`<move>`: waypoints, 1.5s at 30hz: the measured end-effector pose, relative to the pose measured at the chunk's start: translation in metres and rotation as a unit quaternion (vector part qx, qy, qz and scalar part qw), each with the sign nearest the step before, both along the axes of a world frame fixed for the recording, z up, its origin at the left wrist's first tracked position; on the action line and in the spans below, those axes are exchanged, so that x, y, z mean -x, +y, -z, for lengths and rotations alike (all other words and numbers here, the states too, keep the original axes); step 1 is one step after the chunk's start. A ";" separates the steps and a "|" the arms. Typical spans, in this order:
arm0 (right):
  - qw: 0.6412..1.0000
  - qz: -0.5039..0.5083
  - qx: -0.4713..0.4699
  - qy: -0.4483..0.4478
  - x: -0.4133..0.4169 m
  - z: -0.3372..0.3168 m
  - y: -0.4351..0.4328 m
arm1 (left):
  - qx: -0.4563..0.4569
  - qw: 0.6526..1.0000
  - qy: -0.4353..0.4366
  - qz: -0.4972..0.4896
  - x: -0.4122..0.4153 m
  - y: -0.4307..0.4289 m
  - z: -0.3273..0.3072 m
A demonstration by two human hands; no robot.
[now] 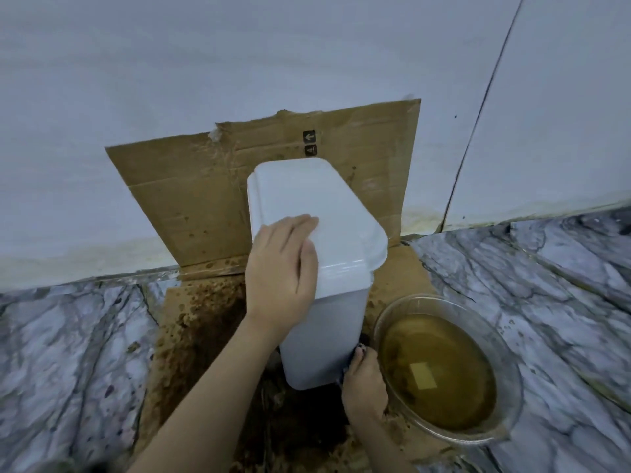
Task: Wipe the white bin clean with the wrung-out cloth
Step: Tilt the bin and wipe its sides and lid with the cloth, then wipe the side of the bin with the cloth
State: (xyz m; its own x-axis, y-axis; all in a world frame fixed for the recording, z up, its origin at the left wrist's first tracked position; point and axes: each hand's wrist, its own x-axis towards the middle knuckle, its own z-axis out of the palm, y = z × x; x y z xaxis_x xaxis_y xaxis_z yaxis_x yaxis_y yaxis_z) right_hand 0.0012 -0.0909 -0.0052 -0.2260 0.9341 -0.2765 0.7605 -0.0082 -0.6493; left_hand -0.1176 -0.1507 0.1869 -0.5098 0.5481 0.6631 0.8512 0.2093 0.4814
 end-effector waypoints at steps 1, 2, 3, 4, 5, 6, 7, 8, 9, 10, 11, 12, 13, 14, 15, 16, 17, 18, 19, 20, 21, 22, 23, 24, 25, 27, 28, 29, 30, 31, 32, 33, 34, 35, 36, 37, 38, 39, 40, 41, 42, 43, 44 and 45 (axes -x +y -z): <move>0.999 -0.030 0.002 -0.023 -0.006 -0.004 -0.001 | 0.010 1.000 0.003 -0.002 -0.007 -0.005 0.004; 0.997 -0.062 -0.007 -0.043 -0.012 -0.006 -0.001 | 0.021 1.000 0.008 -0.004 -0.013 -0.010 0.007; 0.994 -0.094 -0.023 -0.060 -0.018 -0.009 0.000 | 0.033 0.999 0.014 -0.008 -0.019 -0.015 0.011; 0.989 -0.119 -0.041 -0.071 -0.023 -0.013 0.001 | 0.047 0.999 0.018 -0.011 -0.025 -0.020 0.013; 0.985 -0.142 -0.056 -0.077 -0.028 -0.017 0.002 | 0.062 0.998 0.019 -0.014 -0.030 -0.024 0.015; 0.981 -0.161 -0.066 -0.080 -0.032 -0.021 0.004 | 0.075 0.997 0.019 -0.018 -0.034 -0.028 0.015; 0.979 -0.175 -0.070 -0.082 -0.036 -0.026 0.007 | 0.087 0.996 0.019 -0.020 -0.036 -0.031 0.015; 0.977 -0.182 -0.071 -0.080 -0.040 -0.031 0.010 | 0.097 0.995 0.017 -0.021 -0.038 -0.032 0.013; 0.978 -0.182 -0.070 -0.077 -0.043 -0.035 0.013 | 0.108 0.994 0.015 -0.023 -0.038 -0.033 0.011; 0.979 -0.177 -0.069 -0.073 -0.046 -0.039 0.018 | 0.120 0.992 0.014 -0.030 -0.040 -0.033 0.008; 0.981 -0.167 -0.065 -0.071 -0.048 -0.042 0.023 | 0.134 0.990 0.016 -0.044 -0.041 -0.031 0.003; 0.984 -0.154 -0.059 -0.069 -0.051 -0.045 0.029 | 0.156 0.986 0.020 -0.063 -0.044 -0.027 -0.002; 0.987 -0.139 -0.049 -0.067 -0.054 -0.046 0.036 | 0.186 0.979 0.023 -0.079 -0.049 -0.023 -0.008; 0.989 -0.124 -0.038 -0.067 -0.058 -0.046 0.043 | 0.223 0.970 0.022 -0.089 -0.055 -0.016 -0.014; 0.991 -0.110 -0.027 -0.070 -0.062 -0.046 0.050 | 0.262 0.961 0.017 -0.091 -0.060 -0.008 -0.018; 0.992 -0.100 -0.014 -0.075 -0.066 -0.044 0.058 | 0.294 0.952 0.016 -0.088 -0.065 0.001 -0.020; 0.993 -0.094 0.002 -0.078 -0.071 -0.041 0.066 | 0.315 0.945 0.017 -0.084 -0.068 0.011 -0.021; 0.993 -0.086 0.024 -0.075 -0.076 -0.038 0.074 | 0.326 0.942 0.019 -0.080 -0.071 0.020 -0.021; 0.993 -0.079 0.054 -0.068 -0.081 -0.035 0.083 | 0.332 0.940 0.021 -0.078 -0.073 0.028 -0.021; 0.992 -0.076 0.083 -0.062 -0.085 -0.031 0.091 | 0.335 0.939 0.022 -0.079 -0.074 0.034 -0.020; 0.989 -0.077 0.108 -0.064 -0.088 -0.027 0.099 | 0.336 0.938 0.023 -0.082 -0.075 0.038 -0.019; 0.986 -0.078 0.127 -0.069 -0.092 -0.023 0.105 | 0.336 0.938 0.026 -0.086 -0.075 0.040 -0.017; 0.985 -0.076 0.137 -0.071 -0.094 -0.019 0.111 | 0.336 0.937 0.029 -0.089 -0.075 0.041 -0.015; 0.985 -0.073 0.141 -0.070 -0.096 -0.015 0.116 | 0.336 0.937 0.031 -0.092 -0.075 0.042 -0.013; 0.985 -0.069 0.143 -0.070 -0.097 -0.010 0.121 | 0.336 0.936 0.034 -0.096 -0.075 0.042 -0.011; 0.984 -0.068 0.144 -0.078 -0.096 -0.003 0.130 | 0.333 0.936 0.040 -0.105 -0.076 0.044 -0.009; 0.984 -0.069 0.143 -0.082 -0.096 0.001 0.133 | 0.329 0.937 0.043 -0.109 -0.076 0.044 -0.007; 0.984 -0.071 0.142 -0.082 -0.094 0.005 0.137 | 0.324 0.938 0.047 -0.114 -0.078 0.045 -0.007; 0.984 -0.076 0.138 -0.081 -0.094 0.009 0.140 | 0.318 0.939 0.052 -0.118 -0.079 0.045 -0.005; 0.984 -0.083 0.134 -0.082 -0.093 0.013 0.143 | 0.312 0.941 0.057 -0.121 -0.080 0.045 -0.005; 0.984 -0.095 0.125 -0.088 -0.094 0.017 0.145 | 0.305 0.942 0.060 -0.124 -0.081 0.045 -0.004; 0.982 -0.110 0.116 -0.100 -0.094 0.019 0.148 | 0.299 0.944 0.062 -0.127 -0.081 0.044 -0.004; 0.980 -0.128 0.105 -0.114 -0.095 0.022 0.150 | 0.293 0.945 0.060 -0.131 -0.081 0.044 -0.003; 0.976 -0.146 0.093 -0.130 -0.096 0.024 0.152 | 0.288 0.947 0.059 -0.131 -0.081 0.043 -0.003; 0.973 -0.160 0.081 -0.147 -0.096 0.026 0.153 | 0.282 0.948 0.059 -0.132 -0.081 0.043 -0.003; 0.970 -0.169 0.069 -0.163 -0.097 0.027 0.154 | 0.278 0.949 0.060 -0.132 -0.082 0.043 -0.003; 0.966 -0.177 0.056 -0.177 -0.098 0.028 0.154 | 0.275 0.950 0.060 -0.132 -0.082 0.043 -0.003; 0.962 -0.185 0.043 -0.194 -0.098 0.028 0.154 | 0.275 0.951 0.060 -0.132 -0.082 0.043 -0.004; 0.957 -0.193 0.031 -0.215 -0.099 0.028 0.154 | 0.272 0.952 0.057 -0.131 -0.083 0.043 -0.004; 0.950 -0.200 0.023 -0.238 -0.100 0.028 0.154 | 0.270 0.952 0.054 -0.131 -0.083 0.043 -0.005; 0.943 -0.208 0.016 -0.259 -0.101 0.026 0.153 | 0.268 0.953 0.054 -0.131 -0.083 0.043 -0.005; 0.937 -0.218 0.012 -0.274 -0.103 0.024 0.152 | 0.270 0.953 0.054 -0.130 -0.082 0.042 -0.005; 0.932 -0.226 0.004 -0.283 -0.104 0.020 0.151 | 0.276 0.951 0.056 -0.131 -0.082 0.042 -0.005; 0.931 -0.230 0.000 -0.282 -0.106 0.017 0.149 | 0.282 0.949 0.056 -0.130 -0.082 0.042 -0.006</move>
State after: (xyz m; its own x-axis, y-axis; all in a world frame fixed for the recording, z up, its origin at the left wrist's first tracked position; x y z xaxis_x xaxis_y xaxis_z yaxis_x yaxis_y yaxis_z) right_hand 0.1069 0.0582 -0.0218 -0.4199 0.7747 -0.4727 0.9042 0.4019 -0.1445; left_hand -0.0355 -0.1092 0.1928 -0.6204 0.6971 0.3594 0.7745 0.6167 0.1407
